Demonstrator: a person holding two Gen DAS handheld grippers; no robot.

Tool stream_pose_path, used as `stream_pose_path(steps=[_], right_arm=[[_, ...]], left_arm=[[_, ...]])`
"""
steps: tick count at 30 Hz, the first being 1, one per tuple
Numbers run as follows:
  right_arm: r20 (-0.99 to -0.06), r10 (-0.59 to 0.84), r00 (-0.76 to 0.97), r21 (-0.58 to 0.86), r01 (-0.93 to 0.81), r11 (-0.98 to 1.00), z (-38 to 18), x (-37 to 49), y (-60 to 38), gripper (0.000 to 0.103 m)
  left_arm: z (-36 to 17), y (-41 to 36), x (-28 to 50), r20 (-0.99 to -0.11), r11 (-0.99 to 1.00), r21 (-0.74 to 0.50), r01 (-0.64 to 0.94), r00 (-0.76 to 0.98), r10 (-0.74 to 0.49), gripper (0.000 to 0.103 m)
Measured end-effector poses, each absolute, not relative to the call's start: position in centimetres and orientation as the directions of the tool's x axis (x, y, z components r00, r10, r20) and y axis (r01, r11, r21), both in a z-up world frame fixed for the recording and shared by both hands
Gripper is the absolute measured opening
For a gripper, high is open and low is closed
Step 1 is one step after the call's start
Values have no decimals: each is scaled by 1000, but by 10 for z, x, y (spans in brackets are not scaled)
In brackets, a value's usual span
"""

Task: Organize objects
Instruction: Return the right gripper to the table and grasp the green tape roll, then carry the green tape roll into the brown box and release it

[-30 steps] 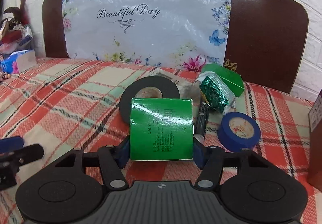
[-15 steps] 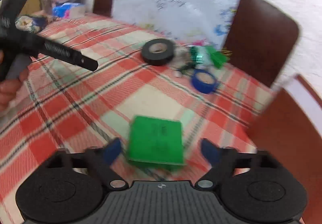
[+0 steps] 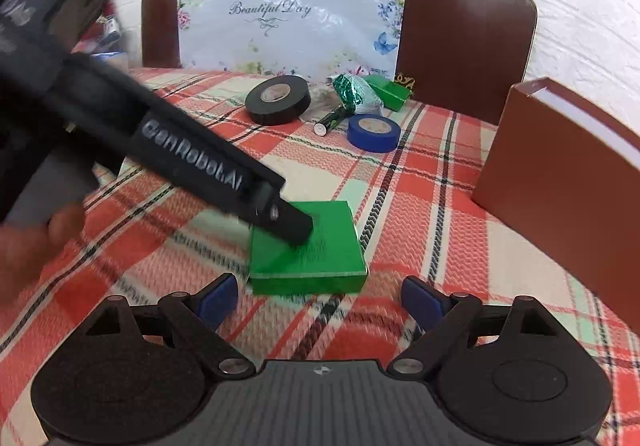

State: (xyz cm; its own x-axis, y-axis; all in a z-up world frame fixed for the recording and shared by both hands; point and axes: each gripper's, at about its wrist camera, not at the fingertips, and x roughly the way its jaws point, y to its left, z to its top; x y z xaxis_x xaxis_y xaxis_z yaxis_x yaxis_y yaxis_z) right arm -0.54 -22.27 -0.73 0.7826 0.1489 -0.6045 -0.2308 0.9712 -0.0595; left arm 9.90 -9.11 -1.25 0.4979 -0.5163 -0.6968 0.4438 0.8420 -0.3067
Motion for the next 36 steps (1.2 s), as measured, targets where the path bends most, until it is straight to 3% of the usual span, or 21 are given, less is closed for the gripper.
stream_pose_path(steps=[2,7,13,17,21,22,23,27,30,36], right_arm=[[-596,201,777,-1,-250,968,-7,1,-225,59],[-534,181,826,-3,-216,976,1,-7,-231,58],[-342,48,939,-77,-79,994,50,-17,-264,58],[-273,-37,961,-75,16,997,80,-12,-310,58],[-263,-127,956,-59,115,992,88,-1,-353,59],[-269,-152,951,-49,144,988,86,3,-364,59],[-284,-173,943,-34,170,985,82,8,-374,62],[-369,-198,908,38,227,973,64,26,-405,74],[-351,-179,919,107,229,968,60,16,-414,74],[-335,-163,928,96,205,974,67,13,-404,73]], left_arm=[[-9,-96,98,-697,843,-306,443,498,-515,49],[31,-111,100,-668,832,-304,465,518,-534,39],[103,-174,106,-550,775,-234,586,578,-603,38],[124,-228,118,-512,733,-208,648,566,-646,39],[118,-277,133,-513,715,-205,669,549,-660,39],[113,-287,136,-521,726,-191,661,558,-646,44],[106,-295,139,-533,740,-173,650,570,-625,54],[84,-300,147,-583,781,-140,608,587,-562,55],[84,-282,139,-558,782,-144,606,604,-570,56],[100,-237,117,-469,810,-103,577,690,-551,56]])
